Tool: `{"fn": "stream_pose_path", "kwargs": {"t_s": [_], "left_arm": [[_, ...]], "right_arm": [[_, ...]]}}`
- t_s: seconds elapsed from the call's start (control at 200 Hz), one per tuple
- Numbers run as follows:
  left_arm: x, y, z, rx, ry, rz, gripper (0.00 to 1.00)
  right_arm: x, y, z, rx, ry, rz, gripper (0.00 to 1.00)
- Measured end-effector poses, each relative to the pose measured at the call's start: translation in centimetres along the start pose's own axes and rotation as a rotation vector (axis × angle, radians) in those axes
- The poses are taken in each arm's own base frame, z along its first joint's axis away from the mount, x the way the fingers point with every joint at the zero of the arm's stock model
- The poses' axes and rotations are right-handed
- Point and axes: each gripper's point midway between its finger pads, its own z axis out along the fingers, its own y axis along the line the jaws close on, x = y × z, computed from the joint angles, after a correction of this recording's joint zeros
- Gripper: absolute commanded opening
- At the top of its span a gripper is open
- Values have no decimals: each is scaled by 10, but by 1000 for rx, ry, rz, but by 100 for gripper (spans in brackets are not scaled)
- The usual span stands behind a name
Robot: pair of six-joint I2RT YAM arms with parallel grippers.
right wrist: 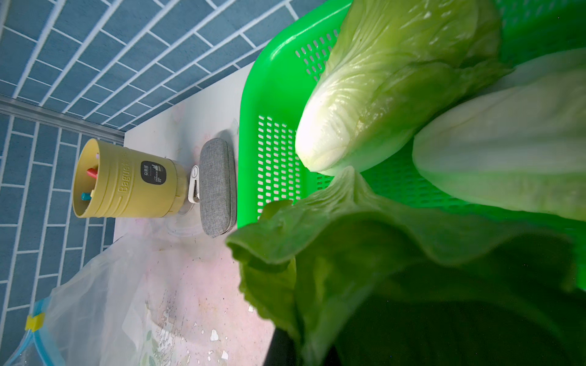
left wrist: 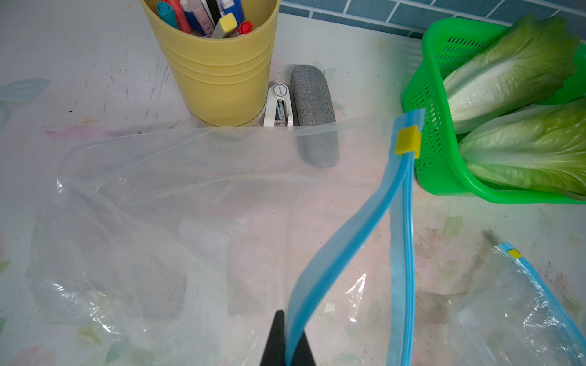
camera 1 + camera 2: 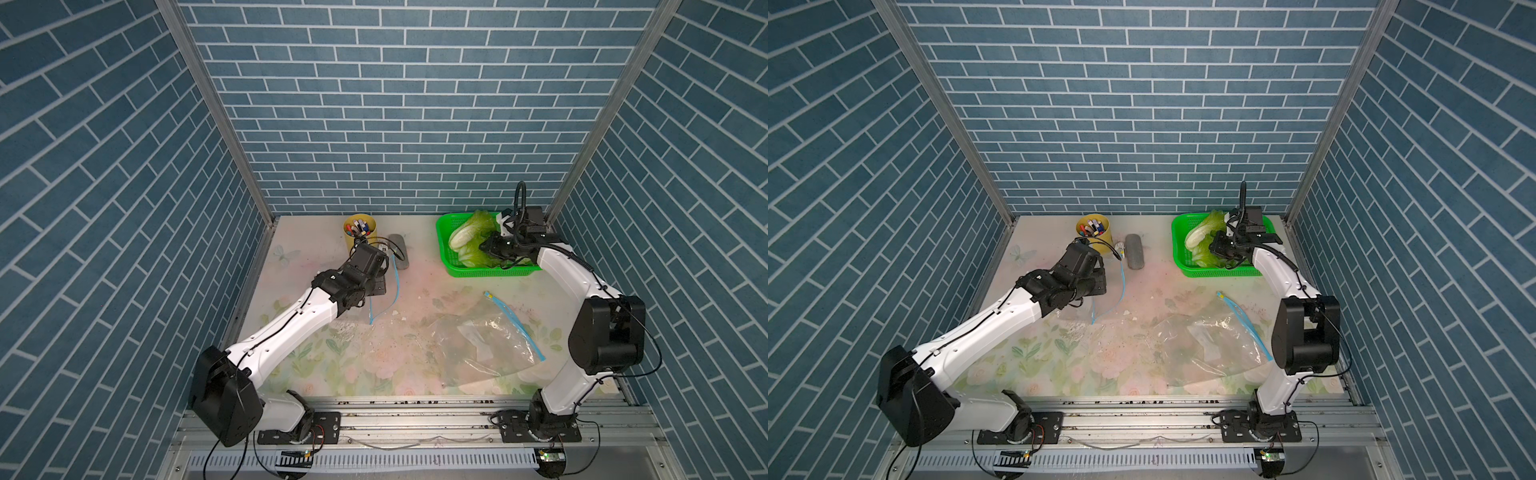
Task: Put the chinese cabbages into a zipper bag and zip it
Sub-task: Pick up the Chinese cabbage from the basket.
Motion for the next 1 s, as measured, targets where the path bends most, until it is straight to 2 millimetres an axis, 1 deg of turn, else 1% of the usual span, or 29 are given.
{"fn": "stream_pose_path", "kwargs": {"t_s": [0.255,0.37,0.505,0.605,0.755,0.89,1.0], "left_arm": [[2,-3,0,14,12,4,0],[2,-4,1,19,19,9,0],[3,-9,6,23,35,18,0],[5,-10,9,22,45,24,0],[6,-13,12,27,56,30,0],[6,-14,12,29,54,30,0],[6,-15,12,31,54,30,0]], "right_arm": [[-14,18,-44,6,-111,-16,0],[-13,27,-59,-6,-139,-24,0],[-6,45,-73,-36,-147,-52,0],[1,64,-82,-78,-151,-71,0],[15,96,-97,-170,-142,-101,0],[29,122,-104,-259,-126,-131,0],[43,137,-105,-322,-98,-138,0]]}}
